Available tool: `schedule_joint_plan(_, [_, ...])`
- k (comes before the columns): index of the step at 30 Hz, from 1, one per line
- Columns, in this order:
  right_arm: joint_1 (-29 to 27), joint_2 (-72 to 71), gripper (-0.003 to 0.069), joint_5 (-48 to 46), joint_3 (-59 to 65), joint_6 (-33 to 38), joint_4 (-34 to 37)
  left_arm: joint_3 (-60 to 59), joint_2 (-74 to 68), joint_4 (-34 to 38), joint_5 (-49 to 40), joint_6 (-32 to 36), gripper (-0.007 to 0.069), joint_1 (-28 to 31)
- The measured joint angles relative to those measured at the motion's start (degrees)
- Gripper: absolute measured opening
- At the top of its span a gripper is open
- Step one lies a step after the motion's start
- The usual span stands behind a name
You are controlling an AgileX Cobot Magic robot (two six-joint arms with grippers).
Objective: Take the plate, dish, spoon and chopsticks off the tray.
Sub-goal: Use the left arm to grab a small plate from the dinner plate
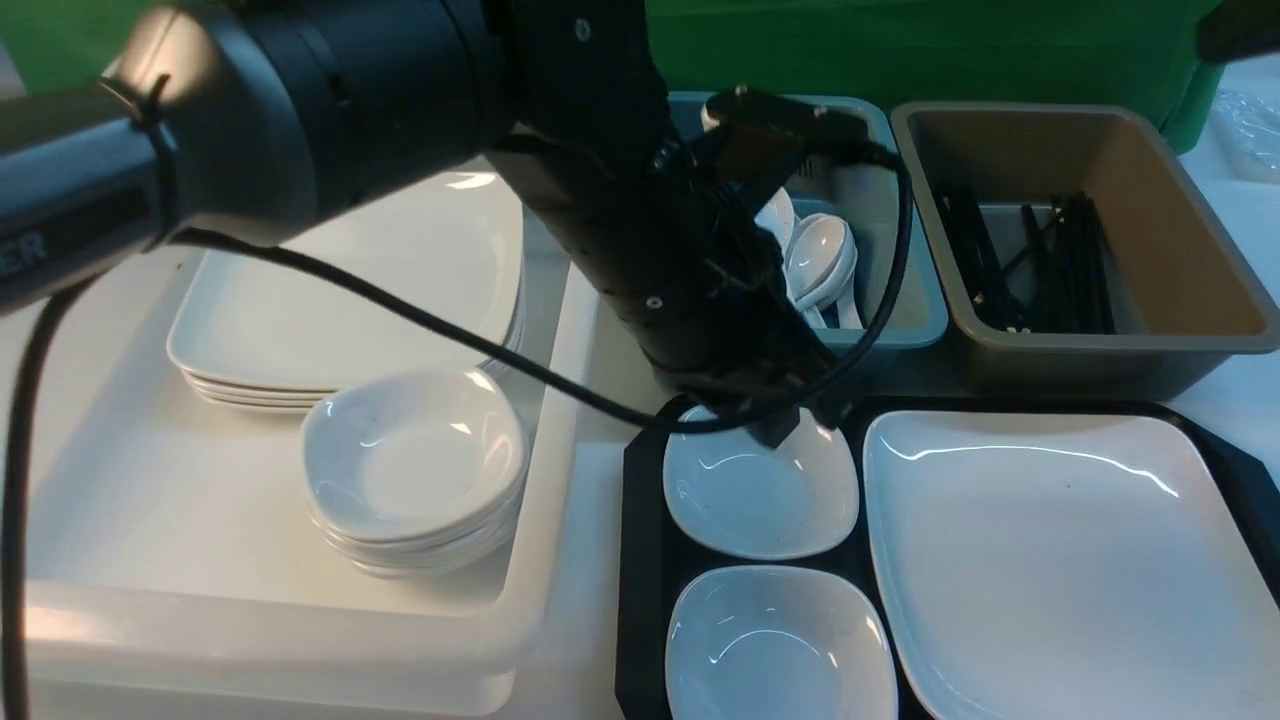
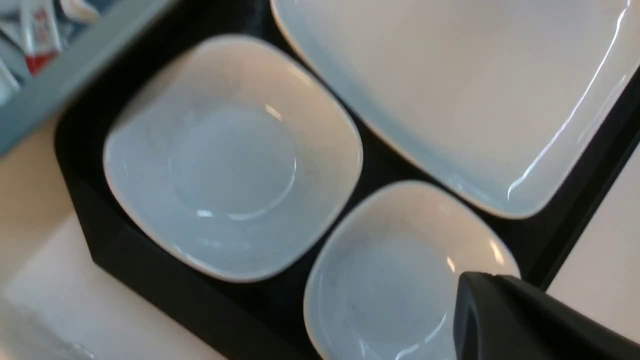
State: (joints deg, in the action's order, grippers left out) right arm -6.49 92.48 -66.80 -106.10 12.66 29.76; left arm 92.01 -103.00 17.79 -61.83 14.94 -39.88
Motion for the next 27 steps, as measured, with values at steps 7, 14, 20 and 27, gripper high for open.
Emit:
schedule_joint_plan(7, [5.6, -21.4, 0.0028, 2.2, 23.0, 6.5, 0.1, 0.2, -5.4, -9.7, -3.7, -4.8, 0.0002, -4.8])
schedule_joint_plan(14, [6.7, -36.2, 0.0028, 8.8, 43.4, 8.3, 0.2, 0.2, -10.0, -13.6, -3.5, -7.3, 0.0016, -5.0])
schedule_joint_plan(20, [6.7, -46.0, 0.0028, 11.7, 55.8, 14.4, 0.3, 0.2, -12.5, -15.1, -2.9, -7.6, 0.0162, -5.0])
schedule_joint_plan(27, [6.7, -52.4, 0.0028, 12.5, 60.2, 18.4, 0.9, 0.2, -15.8, -15.2, -0.7, -7.8, 0.0427, -5.0])
